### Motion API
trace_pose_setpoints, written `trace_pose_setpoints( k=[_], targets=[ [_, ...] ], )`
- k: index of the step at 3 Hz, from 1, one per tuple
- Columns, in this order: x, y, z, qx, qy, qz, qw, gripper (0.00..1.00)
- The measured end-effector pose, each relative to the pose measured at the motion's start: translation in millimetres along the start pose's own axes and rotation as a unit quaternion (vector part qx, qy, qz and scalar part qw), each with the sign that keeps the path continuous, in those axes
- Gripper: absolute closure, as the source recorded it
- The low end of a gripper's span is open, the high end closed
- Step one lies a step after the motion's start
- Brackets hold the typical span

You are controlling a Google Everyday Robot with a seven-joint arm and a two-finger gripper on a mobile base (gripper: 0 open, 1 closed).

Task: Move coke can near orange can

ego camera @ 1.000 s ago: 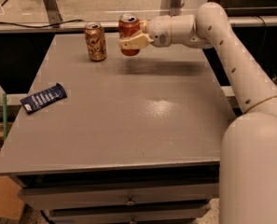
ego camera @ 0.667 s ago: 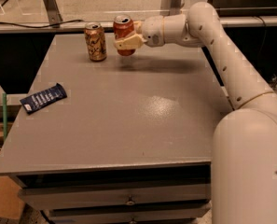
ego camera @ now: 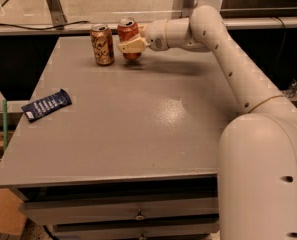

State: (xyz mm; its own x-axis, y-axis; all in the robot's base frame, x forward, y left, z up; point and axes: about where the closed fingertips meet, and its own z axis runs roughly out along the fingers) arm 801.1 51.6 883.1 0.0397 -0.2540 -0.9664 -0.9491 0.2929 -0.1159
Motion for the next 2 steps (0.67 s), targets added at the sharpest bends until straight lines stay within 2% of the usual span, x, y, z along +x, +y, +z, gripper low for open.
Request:
trace_pose_setpoints(
  k=[2],
  targets=[
    [-1.3,13.2,19.1,-0.011,-0.002,0.018,0.9998,1.0]
  ],
)
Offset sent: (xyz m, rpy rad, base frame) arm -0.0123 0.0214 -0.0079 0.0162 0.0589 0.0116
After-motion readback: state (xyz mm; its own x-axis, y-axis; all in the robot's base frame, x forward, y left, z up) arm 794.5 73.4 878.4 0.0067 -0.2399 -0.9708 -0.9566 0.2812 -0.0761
